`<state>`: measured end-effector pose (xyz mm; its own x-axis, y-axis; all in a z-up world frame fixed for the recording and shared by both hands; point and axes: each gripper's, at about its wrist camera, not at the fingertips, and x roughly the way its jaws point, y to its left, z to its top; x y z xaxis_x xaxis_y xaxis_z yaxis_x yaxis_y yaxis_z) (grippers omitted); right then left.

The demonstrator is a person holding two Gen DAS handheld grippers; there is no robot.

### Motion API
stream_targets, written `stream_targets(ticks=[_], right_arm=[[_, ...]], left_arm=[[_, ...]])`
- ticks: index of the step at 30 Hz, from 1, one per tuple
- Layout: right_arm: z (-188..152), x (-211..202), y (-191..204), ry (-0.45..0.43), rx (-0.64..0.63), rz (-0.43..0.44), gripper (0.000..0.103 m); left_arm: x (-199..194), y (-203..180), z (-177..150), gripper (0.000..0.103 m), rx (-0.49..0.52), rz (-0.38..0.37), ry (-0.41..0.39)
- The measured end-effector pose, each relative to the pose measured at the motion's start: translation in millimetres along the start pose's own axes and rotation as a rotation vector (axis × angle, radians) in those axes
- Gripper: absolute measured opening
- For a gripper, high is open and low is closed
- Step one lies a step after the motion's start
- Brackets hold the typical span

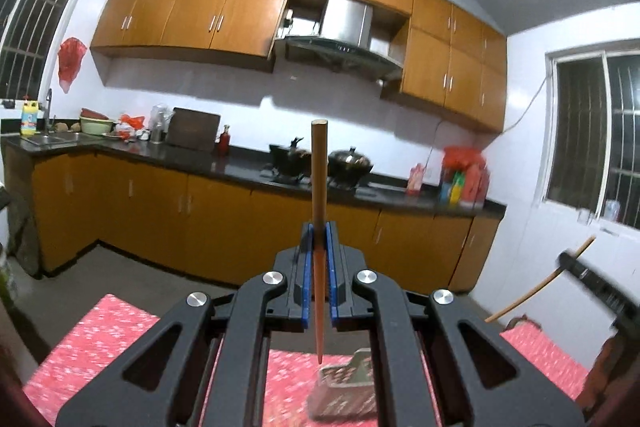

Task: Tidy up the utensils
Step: 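Lower the chopsticks into the holder and open both grippers, then grasp another wooden chopstick with the right gripper while the left gripper grasps one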

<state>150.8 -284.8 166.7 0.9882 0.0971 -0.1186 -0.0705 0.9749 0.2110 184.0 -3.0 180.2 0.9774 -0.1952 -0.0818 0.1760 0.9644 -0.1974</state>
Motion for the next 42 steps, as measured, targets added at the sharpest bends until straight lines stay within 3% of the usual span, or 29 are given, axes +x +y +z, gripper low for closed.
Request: stream_targets(ticks=[4,13,16,19,23,27,32,36,39,42], right_arm=[[-16,25,3,0.067,-0.002,0.007,0.008],[-49,64,4,0.180,0.000,-0.007,0.008],[-54,62,4,0.185,0.013,-0.003,0.014],[-53,60,4,0.172,0.015,-0.003,0.032],[-50,53,7,0.156,0.015,-0.004,0.032],[-46,34,3,0.122,0.027,-0.010,0.034],[-59,3,-19,0.112,0.050,-0.079,0.037],[-96,0,-51,0.221,0.077,-0.158,0.037],[-148,16,-74,0.401,0.096,-0.211,0.037],[-187,28,-80,0.537,0.111,-0.208,0.025]], left_arm=[[19,-11,-20,0.007,0.000,-0.028,0.026],[67,-18,-73,0.007,-0.008,-0.038,0.189],[73,-16,-78,0.007,-0.013,-0.037,0.227],[71,-12,-79,0.009,-0.019,-0.036,0.238],[63,-6,-72,0.035,-0.031,-0.026,0.218],[50,0,-63,0.037,-0.042,-0.027,0.190],[21,17,-56,0.037,-0.070,-0.010,0.161],[2,37,-68,0.038,-0.074,0.053,0.193],[-2,51,-94,0.039,-0.036,0.122,0.272],[2,63,-134,0.039,0.008,0.155,0.389]])
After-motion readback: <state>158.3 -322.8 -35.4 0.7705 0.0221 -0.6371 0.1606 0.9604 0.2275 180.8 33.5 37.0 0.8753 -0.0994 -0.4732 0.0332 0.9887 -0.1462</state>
